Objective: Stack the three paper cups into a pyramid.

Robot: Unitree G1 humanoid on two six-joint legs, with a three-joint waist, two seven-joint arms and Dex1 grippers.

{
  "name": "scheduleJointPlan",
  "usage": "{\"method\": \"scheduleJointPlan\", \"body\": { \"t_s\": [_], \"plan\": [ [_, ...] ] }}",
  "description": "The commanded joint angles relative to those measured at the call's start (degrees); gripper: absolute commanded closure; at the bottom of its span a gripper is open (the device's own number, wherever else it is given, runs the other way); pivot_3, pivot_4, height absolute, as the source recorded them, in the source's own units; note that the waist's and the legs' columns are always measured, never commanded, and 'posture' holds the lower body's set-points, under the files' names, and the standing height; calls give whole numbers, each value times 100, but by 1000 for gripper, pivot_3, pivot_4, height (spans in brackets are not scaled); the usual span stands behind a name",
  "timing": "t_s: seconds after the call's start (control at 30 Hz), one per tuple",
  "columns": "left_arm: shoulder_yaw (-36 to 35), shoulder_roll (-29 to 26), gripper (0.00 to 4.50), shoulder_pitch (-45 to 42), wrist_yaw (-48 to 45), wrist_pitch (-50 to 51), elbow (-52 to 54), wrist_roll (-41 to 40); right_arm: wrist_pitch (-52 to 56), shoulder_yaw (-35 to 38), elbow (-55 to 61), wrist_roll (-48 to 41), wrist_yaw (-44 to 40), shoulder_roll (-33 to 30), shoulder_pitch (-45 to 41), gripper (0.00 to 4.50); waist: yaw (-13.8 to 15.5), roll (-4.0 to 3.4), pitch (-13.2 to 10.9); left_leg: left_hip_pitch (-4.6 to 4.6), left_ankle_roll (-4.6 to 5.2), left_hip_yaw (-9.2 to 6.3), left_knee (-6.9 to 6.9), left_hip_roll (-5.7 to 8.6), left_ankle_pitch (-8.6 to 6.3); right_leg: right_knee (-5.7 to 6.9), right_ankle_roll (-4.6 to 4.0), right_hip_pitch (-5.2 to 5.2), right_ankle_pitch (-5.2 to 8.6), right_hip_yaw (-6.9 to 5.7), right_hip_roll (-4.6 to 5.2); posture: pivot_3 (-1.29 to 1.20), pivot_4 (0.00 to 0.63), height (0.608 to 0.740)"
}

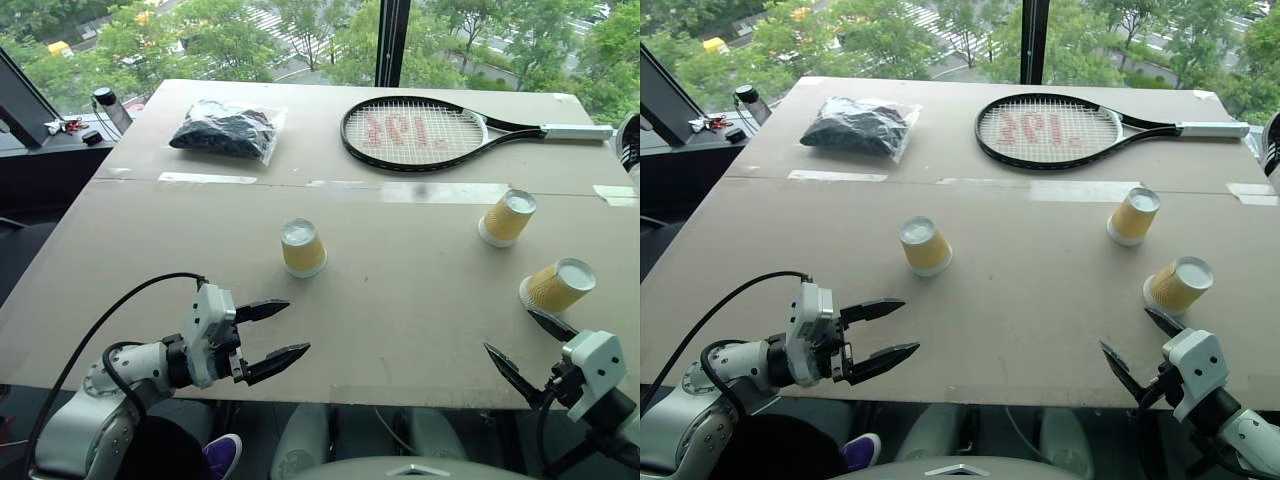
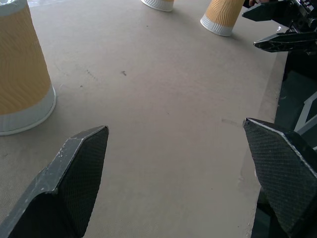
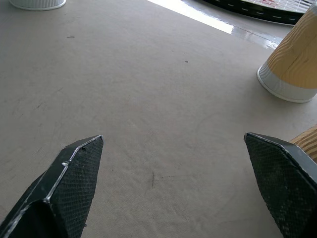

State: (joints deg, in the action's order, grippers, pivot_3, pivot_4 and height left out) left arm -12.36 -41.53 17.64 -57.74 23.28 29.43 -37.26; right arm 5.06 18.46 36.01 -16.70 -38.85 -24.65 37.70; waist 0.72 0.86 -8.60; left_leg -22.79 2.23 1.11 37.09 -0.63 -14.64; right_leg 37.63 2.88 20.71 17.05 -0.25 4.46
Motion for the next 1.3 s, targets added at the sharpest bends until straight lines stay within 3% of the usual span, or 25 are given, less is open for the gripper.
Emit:
{"method": "scheduleJointPlan", "body": {
  "t_s": [0.03, 0.13, 0.3, 0.5, 0.93, 1.03, 1.13, 1.3],
  "plan": [
    [-92, 99, 30, -173, 71, -255, -100, 53, -270, -206, 101, 83, 26, 22, -155, 0, 1, 0, 0, 0, 0, 0, 0, 0, 0, 0, 0, 0, 0, 0, 0, 0, 150, 740],
    [-515, 529, 30, -564, 660, -440, -547, 16, -367, -718, 246, -242, -407, -101, -449, 0, -5, 0, 0, 2, 0, -1, 1, 0, 0, 3, -1, 2, 0, -3, 1, 0, 150, 740],
    [-792, 566, 30, -923, 1063, -707, -1105, 437, -137, -1059, 452, -760, -768, -416, -905, 0, 0, 2, 0, -2, 2, -3, 2, 1, 0, 2, 20, 0, -12, -8, 0, 0, 150, 740],
    [-139, 434, 30, -1877, 1075, -625, -1563, 924, -36, -1301, 485, -975, -1022, -769, -1317, 0, 30, 13, -4, -6, 4, -12, 10, 6, -2, 0, 23, -2, -13, -21, 0, 0, 150, 740],
    [1011, 923, 30, -3739, 530, -996, -3209, 1467, -165, -1357, 819, -750, -589, -696, -896, 0, 12, 17, -5, -6, 3, -11, 17, 9, -1, 13, 26, -4, -14, -34, -40, 0, 150, 740],
    [1060, 979, 816, -3958, 295, -1043, -3456, 1424, -188, -1397, 911, -659, -441, -617, -763, 0, 0, 19, -6, -8, 3, -9, 19, 9, -1, 12, 27, -3, -15, -32, -40, 0, 150, 740],
    [1165, 1026, 2222, -4254, -6, -1097, -3735, 1458, -208, -1484, 1021, -535, -271, -510, -630, 0, 3, 18, -6, -7, 3, -8, 21, 9, 0, 16, 27, -2, -15, -33, -42, 0, 150, 740],
    [1391, 1212, 2298, -4746, -450, -1060, -4031, 1422, -202, -1566, 1115, -415, -80, -435, -524, 0, 13, 19, -6, -8, 2, -7, 25, 9, 0, 19, 27, -2, -14, -31, -44, 0, 150, 740]
  ]
}}
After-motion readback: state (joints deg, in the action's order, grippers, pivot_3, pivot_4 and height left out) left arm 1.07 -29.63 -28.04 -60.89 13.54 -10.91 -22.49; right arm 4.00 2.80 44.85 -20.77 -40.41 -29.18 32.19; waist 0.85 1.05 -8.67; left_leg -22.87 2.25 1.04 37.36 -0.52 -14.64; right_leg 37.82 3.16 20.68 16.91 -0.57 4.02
